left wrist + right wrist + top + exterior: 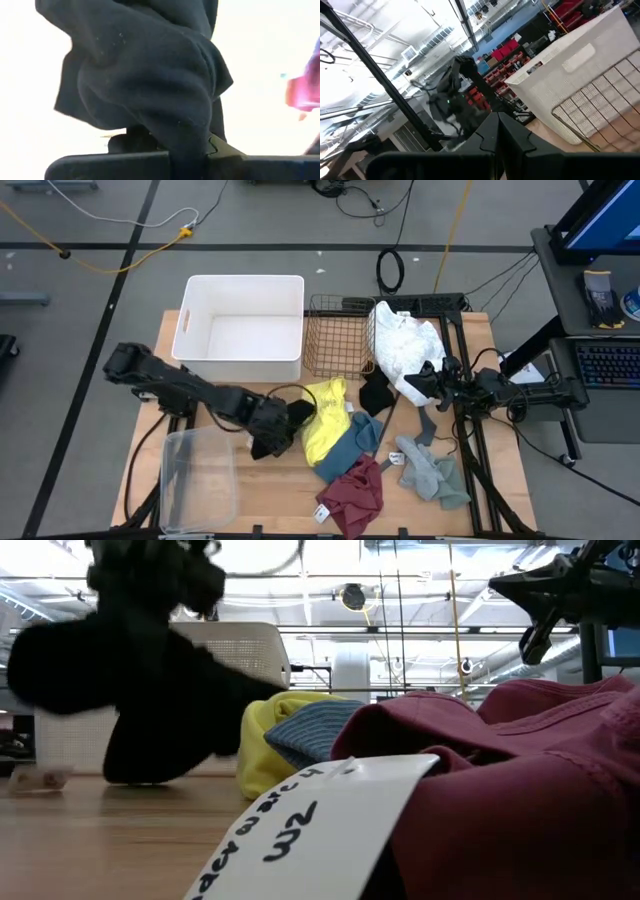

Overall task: Pick & Place Cloths
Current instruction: Put the black boxers into the wire basket

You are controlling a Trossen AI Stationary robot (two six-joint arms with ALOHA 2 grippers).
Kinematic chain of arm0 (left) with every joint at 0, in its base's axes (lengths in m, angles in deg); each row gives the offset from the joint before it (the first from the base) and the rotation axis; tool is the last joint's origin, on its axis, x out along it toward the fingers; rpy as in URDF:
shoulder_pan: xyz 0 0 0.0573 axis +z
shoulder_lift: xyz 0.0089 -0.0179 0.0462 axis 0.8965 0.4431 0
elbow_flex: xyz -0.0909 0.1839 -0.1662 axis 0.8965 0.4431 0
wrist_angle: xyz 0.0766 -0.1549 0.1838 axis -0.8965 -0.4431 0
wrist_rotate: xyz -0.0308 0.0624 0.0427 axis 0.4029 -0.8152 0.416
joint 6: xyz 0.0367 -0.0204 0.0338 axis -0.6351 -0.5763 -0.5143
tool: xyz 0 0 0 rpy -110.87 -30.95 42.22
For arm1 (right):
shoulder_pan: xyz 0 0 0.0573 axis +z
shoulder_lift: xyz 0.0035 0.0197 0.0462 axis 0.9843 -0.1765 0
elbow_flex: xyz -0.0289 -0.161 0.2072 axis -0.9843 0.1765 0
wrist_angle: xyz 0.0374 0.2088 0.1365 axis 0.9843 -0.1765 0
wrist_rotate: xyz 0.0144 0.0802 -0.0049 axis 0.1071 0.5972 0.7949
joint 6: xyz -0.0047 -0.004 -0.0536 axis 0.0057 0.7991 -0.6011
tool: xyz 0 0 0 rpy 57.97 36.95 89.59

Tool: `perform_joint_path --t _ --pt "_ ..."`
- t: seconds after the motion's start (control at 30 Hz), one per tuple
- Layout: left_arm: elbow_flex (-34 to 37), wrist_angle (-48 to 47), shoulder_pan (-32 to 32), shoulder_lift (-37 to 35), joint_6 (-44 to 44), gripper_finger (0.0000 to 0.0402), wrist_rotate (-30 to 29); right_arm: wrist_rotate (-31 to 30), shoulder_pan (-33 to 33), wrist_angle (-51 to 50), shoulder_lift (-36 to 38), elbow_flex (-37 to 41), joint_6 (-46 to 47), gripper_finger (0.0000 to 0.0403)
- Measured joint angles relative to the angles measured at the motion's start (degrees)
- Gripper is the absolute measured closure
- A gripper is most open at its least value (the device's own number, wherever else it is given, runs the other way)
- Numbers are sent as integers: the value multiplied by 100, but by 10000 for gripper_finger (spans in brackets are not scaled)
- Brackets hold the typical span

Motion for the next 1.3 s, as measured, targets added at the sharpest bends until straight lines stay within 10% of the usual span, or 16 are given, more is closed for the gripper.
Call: perform_joint_path --t 0.47,1.0,1.3 --pt "-13 2759 -13 -1425 -358 394 -742 1152 1 1407 -151 -304 -1216 399" --pt "-13 4758 17 -1350 -696 394 -1162 1755 1 555 -3017 -2903 -3721 395" --pt "-13 4780 17 -1355 -984 394 -1266 1768 1 140 -4228 -4131 -4417 298"
